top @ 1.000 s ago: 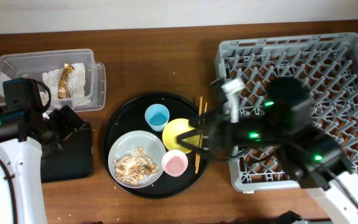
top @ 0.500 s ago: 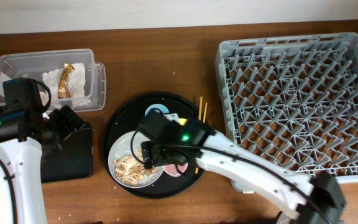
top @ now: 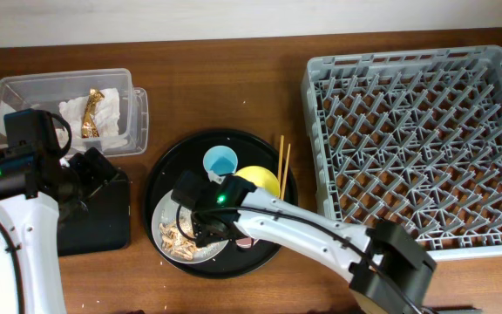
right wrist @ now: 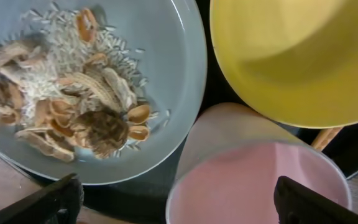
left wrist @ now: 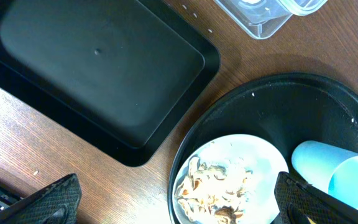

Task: Sort waste into correct bins and load items into the dishwasher rack
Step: 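Reach the right gripper to the pink cup on the tray and grasp it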

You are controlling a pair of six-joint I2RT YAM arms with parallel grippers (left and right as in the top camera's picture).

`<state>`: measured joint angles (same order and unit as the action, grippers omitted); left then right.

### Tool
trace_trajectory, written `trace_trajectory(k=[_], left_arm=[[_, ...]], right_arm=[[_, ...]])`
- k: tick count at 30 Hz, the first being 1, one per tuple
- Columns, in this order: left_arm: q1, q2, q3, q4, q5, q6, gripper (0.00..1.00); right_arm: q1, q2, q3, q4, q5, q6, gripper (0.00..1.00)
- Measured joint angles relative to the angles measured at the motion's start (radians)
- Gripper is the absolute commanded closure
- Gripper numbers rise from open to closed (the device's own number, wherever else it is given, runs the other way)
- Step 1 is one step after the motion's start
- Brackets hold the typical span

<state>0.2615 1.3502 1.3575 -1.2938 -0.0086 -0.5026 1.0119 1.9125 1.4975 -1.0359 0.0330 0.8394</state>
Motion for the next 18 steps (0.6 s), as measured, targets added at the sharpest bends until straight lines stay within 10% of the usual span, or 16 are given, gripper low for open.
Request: trace_trajectory(k=[9, 18], left_arm=[[0.0, 0.0, 0.0, 0.0, 0.0, 0.0, 0.01], [0.0, 0.0, 0.0, 0.0, 0.0, 0.0, 0.01]], right_arm=[[0.001, 0.004, 0.0, 0.015, 0.0, -0.002, 0.03], [0.026, 0.004, 0.0, 0.029, 0.047, 0.034, 0.48]])
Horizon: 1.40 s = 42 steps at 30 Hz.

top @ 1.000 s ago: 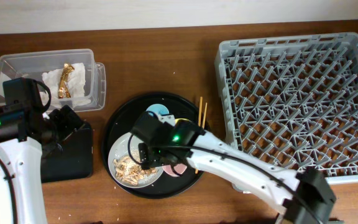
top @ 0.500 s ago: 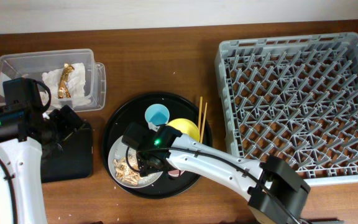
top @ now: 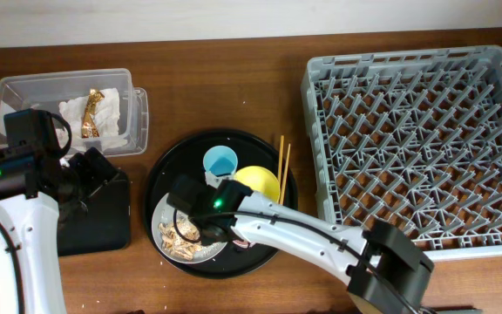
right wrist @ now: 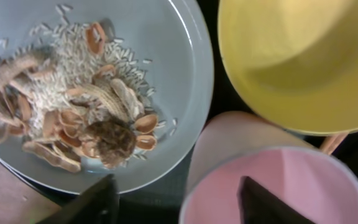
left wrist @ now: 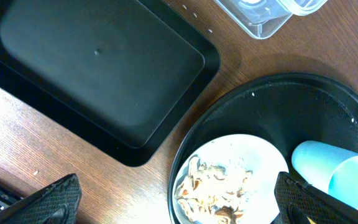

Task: Sort waste into correct bins and load items into the dishwasher rack
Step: 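Reach the right gripper to the pink cup on the tray and grasp it, then carry the pink cup with the right gripper into the dish rack, release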

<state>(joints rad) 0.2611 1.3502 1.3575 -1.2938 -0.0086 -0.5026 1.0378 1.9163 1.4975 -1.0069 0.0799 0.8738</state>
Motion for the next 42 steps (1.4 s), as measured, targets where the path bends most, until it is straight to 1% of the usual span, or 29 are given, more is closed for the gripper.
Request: trace_trajectory(k=[3, 5, 7, 8, 12, 13, 15, 17, 20, 26, 28, 31, 35, 37, 38, 41, 42], left_arm=[[0.0, 0.0, 0.0, 0.0, 0.0, 0.0, 0.01], [0.0, 0.0, 0.0, 0.0, 0.0, 0.0, 0.01], [0.0, 0.0, 0.0, 0.0, 0.0, 0.0, 0.01], [0.0, 0.0, 0.0, 0.0, 0.0, 0.0, 0.01], [0.0, 0.0, 0.0, 0.0, 0.0, 0.0, 0.01], [0.0, 0.0, 0.0, 0.0, 0.0, 0.0, 0.01], [0.0, 0.0, 0.0, 0.0, 0.0, 0.0, 0.01], [0.0, 0.0, 0.0, 0.0, 0.0, 0.0, 0.01], [0.0, 0.0, 0.0, 0.0, 0.0, 0.0, 0.01], [0.0, 0.0, 0.0, 0.0, 0.0, 0.0, 0.01], [0.0, 0.0, 0.0, 0.0, 0.0, 0.0, 0.01], [0.0, 0.0, 0.0, 0.0, 0.0, 0.0, 0.01], [0.0, 0.0, 0.0, 0.001, 0.0, 0.0, 0.01], [0.0, 0.0, 0.0, 0.001, 0.0, 0.0, 0.01], [0.0, 0.0, 0.0, 0.0, 0.0, 0.0, 0.01], [0.0, 0.0, 0.0, 0.0, 0.0, 0.0, 0.01], [0.0, 0.0, 0.0, 0.001, 0.0, 0.0, 0.01]], right_arm=[[0.02, 0.0, 0.0, 0.0, 0.029, 0.024, 0.5], [0.03, 0.0, -0.001, 0.001, 0.045, 0.041, 0.55], [0.035, 0.0, -0.01, 0.001, 0.064, 0.063, 0.64], [0.035, 0.0, -0.014, 0.001, 0.073, 0.07, 0.67], [0.035, 0.0, -0.015, 0.001, 0.085, 0.09, 0.71], [0.035, 0.0, -0.015, 0.001, 0.086, 0.092, 0.77], [0.035, 0.0, -0.015, 0.001, 0.089, 0.094, 0.79], [0.036, 0.0, -0.015, 0.001, 0.092, 0.095, 0.83], [0.041, 0.0, -0.015, 0.001, 0.093, 0.095, 0.96], [0.045, 0.0, -0.014, -0.007, 0.095, 0.097, 0.96], [0.045, 0.0, 0.0, -0.051, 0.096, 0.096, 0.96], [0.045, 0.003, 0.087, -0.201, 0.096, 0.094, 0.96], [0.028, -0.004, 0.325, -0.418, 0.091, 0.052, 0.96], [-0.003, -0.011, 0.449, -0.521, 0.09, 0.001, 0.96], [-0.038, -0.021, 0.522, -0.564, 0.095, -0.047, 0.96], [-0.152, -0.052, 0.642, -0.62, 0.101, -0.155, 0.96], [-0.252, -0.076, 0.691, -0.624, 0.1, -0.224, 0.96]])
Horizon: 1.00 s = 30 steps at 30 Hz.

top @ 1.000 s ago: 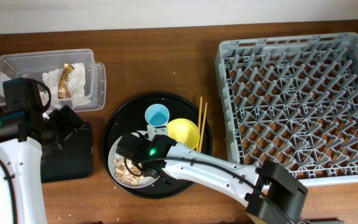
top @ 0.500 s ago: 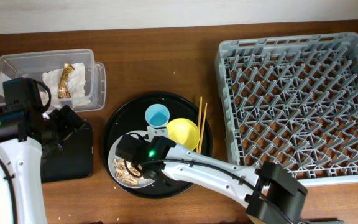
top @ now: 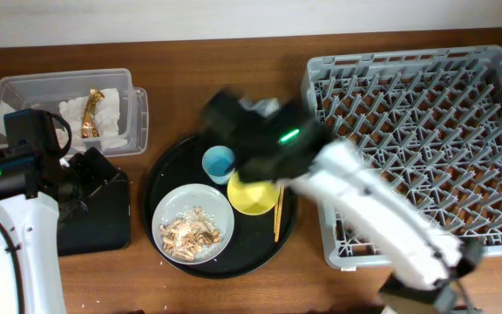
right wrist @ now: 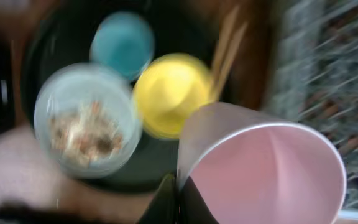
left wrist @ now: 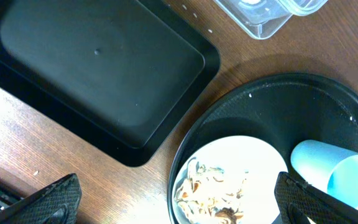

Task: Sort waste into correct bins and load items into the dishwasher rack
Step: 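Carry the pink cup with the right gripper into the dish rack, release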

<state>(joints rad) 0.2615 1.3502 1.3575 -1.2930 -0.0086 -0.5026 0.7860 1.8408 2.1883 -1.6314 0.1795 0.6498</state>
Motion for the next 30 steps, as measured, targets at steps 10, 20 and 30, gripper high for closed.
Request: trace_trajectory(k=[10, 20, 30], left_arm=[[0.0, 0.0, 0.0, -0.001, 0.0, 0.0, 0.01], [0.0, 0.0, 0.0, -0.002, 0.0, 0.0, 0.01], [0.0, 0.0, 0.0, -0.001, 0.0, 0.0, 0.01]], right_arm=[[-0.853, -0.008, 0.033, 0.0, -0.58, -0.613, 0.96], [-1.222, 0.051, -0.511, 0.104, -1.336, -1.118, 0.96], [-1.253, 0.227, -0.657, 0.24, -1.487, -1.07, 0.96]])
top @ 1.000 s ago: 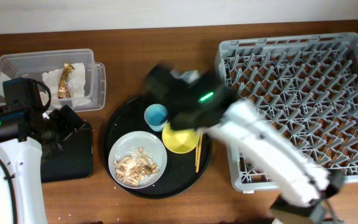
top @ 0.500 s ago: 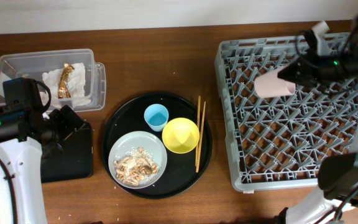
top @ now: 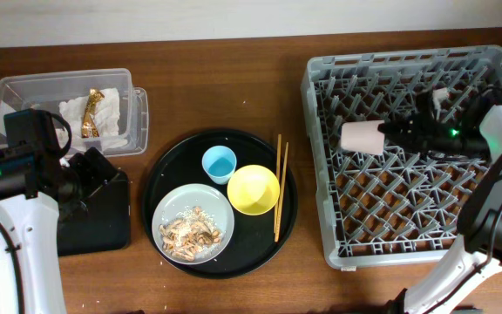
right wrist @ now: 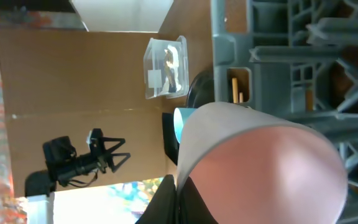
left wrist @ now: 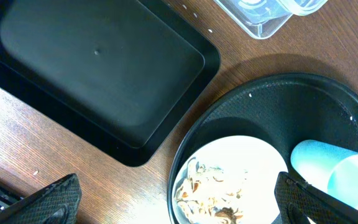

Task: Sort waste into correct bins and load items into the dishwasher rack
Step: 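Carry the pink cup with the right gripper into the dish rack, release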

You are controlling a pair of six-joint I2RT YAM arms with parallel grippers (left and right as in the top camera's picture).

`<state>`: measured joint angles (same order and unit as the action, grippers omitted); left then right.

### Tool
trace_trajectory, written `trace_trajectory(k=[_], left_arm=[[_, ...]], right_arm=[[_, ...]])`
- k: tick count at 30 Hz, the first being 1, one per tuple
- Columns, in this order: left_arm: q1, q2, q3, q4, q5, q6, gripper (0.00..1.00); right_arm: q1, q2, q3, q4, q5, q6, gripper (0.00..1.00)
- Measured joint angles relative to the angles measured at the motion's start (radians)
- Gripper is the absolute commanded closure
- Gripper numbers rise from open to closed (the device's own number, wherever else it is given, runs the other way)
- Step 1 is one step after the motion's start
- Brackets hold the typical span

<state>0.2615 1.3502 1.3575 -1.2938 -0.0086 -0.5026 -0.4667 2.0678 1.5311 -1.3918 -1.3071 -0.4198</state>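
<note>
A pink cup [top: 361, 137] lies on its side over the upper left part of the grey dishwasher rack [top: 425, 209]. My right gripper [top: 390, 133] is shut on its rim. The right wrist view shows the cup [right wrist: 260, 155] up close, its rim pinched at the right gripper [right wrist: 180, 186], with rack bars [right wrist: 291, 56] behind. The round black tray [top: 168, 179] carries a blue cup [top: 220, 162], a yellow bowl [top: 253, 189], a plate of food scraps [top: 193, 228] and chopsticks [top: 279, 196]. My left gripper [left wrist: 179, 205] stands open between the black bin [left wrist: 98, 68] and the plate [left wrist: 229, 180].
A clear container [top: 68, 109] with wrappers and tissue sits at the back left. The black rectangular bin [top: 98, 218] lies beside the round tray, partly under my left arm. The rack fills the right side of the table.
My right gripper has moved with the pink cup from above the round tray to the rack, and the cup is now on its side. The left arm has not moved.
My right gripper stood open at the pink cup on the tray, beside the plate and yellow bowl. Then its fingers were closer around the rim. Then the cup was held above the tray, and now it is over the rack.
</note>
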Motion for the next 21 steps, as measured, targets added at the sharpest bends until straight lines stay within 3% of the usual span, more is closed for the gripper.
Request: trace_trajectory(k=[11, 21], left_arm=[[0.0, 0.0, 0.0, 0.0, 0.0, 0.0, 0.01], [0.0, 0.0, 0.0, 0.0, 0.0, 0.0, 0.01]], right_arm=[[-0.073, 0.0, -0.001, -0.018, 0.062, 0.006, 0.96], [-0.079, 0.0, -0.001, -0.017, 0.126, 0.031, 0.87]])
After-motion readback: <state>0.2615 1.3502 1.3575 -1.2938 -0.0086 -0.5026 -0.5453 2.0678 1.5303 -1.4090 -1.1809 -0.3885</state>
